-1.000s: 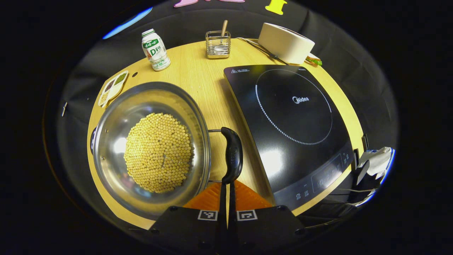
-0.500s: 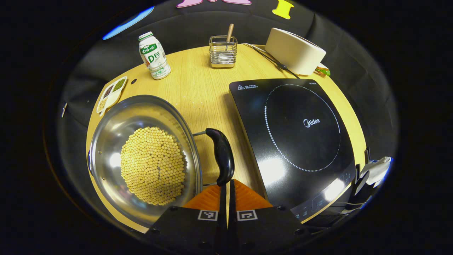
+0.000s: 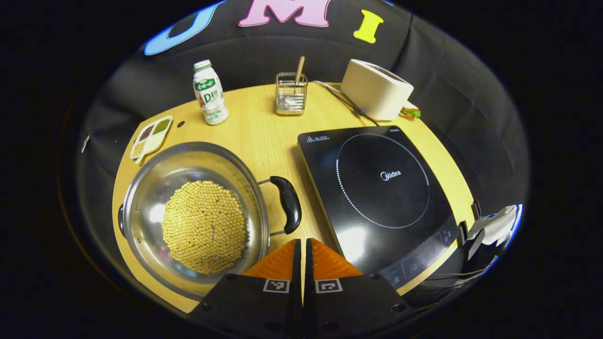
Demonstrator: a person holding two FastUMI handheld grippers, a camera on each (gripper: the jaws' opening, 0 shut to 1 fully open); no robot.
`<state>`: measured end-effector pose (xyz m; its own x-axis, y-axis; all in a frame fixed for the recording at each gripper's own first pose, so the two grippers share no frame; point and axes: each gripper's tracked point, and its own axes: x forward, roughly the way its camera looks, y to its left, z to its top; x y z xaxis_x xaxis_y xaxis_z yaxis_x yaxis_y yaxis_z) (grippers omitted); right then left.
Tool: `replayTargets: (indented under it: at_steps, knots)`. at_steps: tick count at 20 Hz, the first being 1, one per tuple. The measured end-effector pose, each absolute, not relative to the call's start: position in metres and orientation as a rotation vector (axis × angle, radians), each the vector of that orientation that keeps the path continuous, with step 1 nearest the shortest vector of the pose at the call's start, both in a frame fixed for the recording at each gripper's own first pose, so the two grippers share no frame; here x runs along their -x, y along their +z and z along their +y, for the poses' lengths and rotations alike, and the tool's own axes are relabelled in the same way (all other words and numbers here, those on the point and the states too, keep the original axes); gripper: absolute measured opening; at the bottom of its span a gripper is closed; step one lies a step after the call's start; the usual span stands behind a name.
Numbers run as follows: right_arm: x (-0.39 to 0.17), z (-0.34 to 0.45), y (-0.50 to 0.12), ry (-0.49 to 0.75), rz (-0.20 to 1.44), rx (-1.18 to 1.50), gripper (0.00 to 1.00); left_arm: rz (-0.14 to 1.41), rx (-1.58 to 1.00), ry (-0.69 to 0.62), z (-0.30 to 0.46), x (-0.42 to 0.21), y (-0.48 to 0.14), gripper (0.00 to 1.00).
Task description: First push the handle of the pot to place it horizontally, then grasp the pot with both hands and set it on the induction cooktop.
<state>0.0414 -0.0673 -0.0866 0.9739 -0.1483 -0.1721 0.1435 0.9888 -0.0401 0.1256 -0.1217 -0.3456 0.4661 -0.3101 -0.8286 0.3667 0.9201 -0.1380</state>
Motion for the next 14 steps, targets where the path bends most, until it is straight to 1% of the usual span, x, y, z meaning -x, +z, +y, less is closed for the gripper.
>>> replayTargets:
  at_steps: [1, 3, 4, 5, 7, 10, 11, 12, 14]
  knots:
    - [-0.043, -0.058, -0.088, -0.132, 0.178, 0.024, 0.98, 0.973, -0.051, -0.417, -0.114, -0.122, -0.338, 0.05]
    - [-0.046, -0.039, -0.09, -0.099, 0.18, 0.019, 0.98, 0.915, -0.022, -0.406, -0.095, -0.117, -0.322, 0.08]
    - [-0.048, -0.029, -0.091, -0.081, 0.182, 0.016, 0.98, 0.885, -0.007, -0.4, -0.083, -0.115, -0.312, 0.16]
    - [-0.049, -0.018, -0.092, -0.063, 0.184, 0.011, 0.98, 0.854, 0.003, -0.395, -0.071, -0.114, -0.303, 0.21]
    - [-0.053, 0.004, -0.096, -0.026, 0.192, -0.004, 0.98, 0.808, 0.004, -0.367, -0.042, -0.112, -0.289, 0.52]
    - [-0.058, 0.033, -0.102, 0.027, 0.204, -0.023, 0.98, 0.731, -0.014, -0.266, 0.013, -0.118, -0.269, 0.97]
    - [-0.061, 0.043, -0.104, 0.045, 0.209, -0.025, 0.98, 0.714, -0.006, -0.237, 0.027, -0.116, -0.265, 0.98]
    - [-0.062, 0.052, -0.106, 0.064, 0.215, -0.029, 0.98, 0.706, 0.007, -0.214, 0.041, -0.115, -0.262, 0.96]
    - [-0.069, 0.073, -0.113, 0.105, 0.229, -0.042, 0.98, 0.695, 0.015, -0.179, 0.066, -0.111, -0.261, 0.95]
